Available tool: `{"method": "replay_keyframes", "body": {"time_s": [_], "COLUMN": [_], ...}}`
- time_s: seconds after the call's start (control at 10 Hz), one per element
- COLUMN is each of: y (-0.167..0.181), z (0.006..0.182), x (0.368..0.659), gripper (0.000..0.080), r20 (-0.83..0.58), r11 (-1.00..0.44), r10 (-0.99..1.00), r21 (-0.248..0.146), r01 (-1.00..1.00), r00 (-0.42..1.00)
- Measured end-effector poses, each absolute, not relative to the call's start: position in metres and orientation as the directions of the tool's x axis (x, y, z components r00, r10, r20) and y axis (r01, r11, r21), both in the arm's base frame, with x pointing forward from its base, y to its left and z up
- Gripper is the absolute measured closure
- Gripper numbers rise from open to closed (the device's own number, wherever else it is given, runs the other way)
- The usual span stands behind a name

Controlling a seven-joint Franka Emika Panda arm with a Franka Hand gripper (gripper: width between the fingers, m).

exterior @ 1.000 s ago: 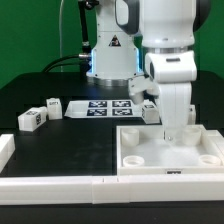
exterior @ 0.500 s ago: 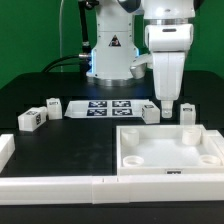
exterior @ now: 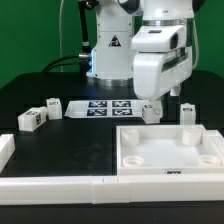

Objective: Assemble one leg

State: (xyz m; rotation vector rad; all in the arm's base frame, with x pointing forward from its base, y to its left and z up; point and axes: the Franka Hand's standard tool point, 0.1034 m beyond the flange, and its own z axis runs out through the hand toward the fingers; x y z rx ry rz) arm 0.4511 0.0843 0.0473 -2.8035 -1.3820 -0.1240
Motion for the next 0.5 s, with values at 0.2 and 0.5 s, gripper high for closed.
{"method": "replay_keyframes", "body": {"time_s": [0.2,0.5], "y": [0.090,0.107], "z": [0.043,0.039], "x": [0.443,0.430], "gripper": [0.0150,0.0150], "r20": [0.076,0.054], "r11": [-0.800,-0.972], "r10": [0.597,0.223], "r21": [-0.017,-0.068], "r01": [0.600,0.226], "r00": [0.798,0.973]}}
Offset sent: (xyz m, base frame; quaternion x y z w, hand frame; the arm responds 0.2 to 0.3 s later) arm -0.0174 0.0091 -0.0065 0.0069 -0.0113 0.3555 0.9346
